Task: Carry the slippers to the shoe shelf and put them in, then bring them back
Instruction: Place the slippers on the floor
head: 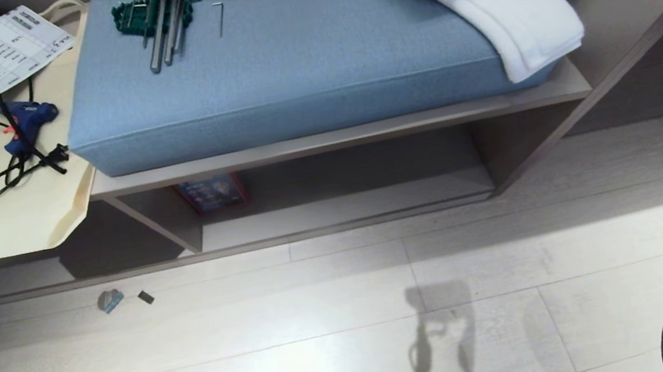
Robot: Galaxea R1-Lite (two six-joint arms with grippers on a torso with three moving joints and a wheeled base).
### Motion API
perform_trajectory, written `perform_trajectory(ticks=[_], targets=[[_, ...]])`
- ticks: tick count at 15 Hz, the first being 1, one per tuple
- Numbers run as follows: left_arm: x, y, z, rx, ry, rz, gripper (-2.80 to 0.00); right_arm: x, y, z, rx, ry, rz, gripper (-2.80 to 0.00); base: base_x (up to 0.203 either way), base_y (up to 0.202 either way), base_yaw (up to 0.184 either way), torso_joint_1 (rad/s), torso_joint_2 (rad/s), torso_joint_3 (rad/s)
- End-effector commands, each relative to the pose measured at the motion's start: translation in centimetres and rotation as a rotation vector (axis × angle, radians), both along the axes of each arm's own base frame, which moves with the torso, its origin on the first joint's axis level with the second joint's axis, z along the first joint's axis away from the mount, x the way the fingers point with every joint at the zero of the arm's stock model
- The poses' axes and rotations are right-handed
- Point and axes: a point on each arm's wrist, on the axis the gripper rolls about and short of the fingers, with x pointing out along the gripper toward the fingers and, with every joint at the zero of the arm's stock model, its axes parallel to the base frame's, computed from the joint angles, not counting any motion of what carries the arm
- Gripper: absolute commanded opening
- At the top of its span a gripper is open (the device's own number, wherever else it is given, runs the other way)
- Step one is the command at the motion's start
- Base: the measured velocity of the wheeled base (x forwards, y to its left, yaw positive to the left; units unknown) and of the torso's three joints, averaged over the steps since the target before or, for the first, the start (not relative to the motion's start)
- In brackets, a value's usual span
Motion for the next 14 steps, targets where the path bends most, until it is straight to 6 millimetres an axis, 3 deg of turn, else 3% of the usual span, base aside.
perform_trajectory(ticks=[1, 14], targets=[[0.01, 0.00, 0.01, 0.000, 0.001, 0.000, -2.80, 0.02, 0.00, 0.00, 0.000, 0.002, 0.001, -2.80, 0.000, 0.000, 0.000, 0.007, 0.01, 0.207], [0.01, 0.00, 0.01, -0.001, 0.001, 0.001, -2.80, 0.02, 0.01, -0.02, -0.003, 0.003, 0.001, -2.80, 0.000, 0.000, 0.000, 0.001, 0.00, 0.202]])
